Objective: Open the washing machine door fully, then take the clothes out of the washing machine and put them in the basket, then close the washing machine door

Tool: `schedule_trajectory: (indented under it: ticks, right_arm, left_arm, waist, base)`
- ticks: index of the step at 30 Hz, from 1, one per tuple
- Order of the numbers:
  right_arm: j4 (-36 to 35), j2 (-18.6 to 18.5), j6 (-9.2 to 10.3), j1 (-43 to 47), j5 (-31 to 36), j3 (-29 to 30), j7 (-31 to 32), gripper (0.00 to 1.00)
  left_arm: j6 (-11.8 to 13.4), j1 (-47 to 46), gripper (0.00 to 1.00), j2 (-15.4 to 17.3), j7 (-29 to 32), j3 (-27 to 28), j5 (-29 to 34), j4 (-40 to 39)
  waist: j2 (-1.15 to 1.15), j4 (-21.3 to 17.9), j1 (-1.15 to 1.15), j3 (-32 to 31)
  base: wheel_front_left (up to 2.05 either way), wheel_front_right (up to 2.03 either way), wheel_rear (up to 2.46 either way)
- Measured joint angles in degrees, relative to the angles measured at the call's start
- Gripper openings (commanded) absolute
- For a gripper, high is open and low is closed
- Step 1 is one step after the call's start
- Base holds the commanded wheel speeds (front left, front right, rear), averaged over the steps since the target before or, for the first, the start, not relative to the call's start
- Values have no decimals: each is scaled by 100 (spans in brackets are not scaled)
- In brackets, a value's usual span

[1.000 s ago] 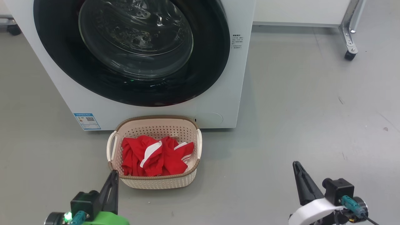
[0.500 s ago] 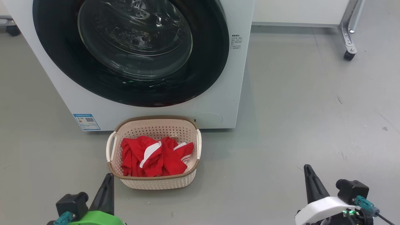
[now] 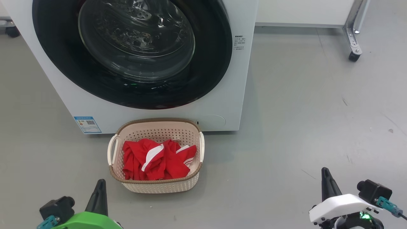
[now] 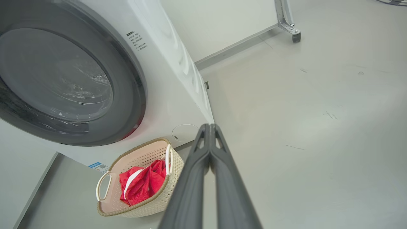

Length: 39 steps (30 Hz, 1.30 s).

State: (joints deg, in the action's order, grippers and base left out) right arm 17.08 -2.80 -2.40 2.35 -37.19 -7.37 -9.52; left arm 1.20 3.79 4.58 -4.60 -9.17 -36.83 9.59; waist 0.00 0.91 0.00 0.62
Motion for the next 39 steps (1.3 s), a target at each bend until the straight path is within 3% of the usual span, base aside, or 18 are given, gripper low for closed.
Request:
schedule_trajectory:
  ticks: [39]
  right_arm:
    - [-29, 5, -225, -308, -2978, 742, 816, 0]
  left_arm:
    - [-411, -327, 0, -55, 513, 644, -2997, 323]
  waist:
    - [0, -50, 0, -25]
  base:
    - [0, 0, 0]
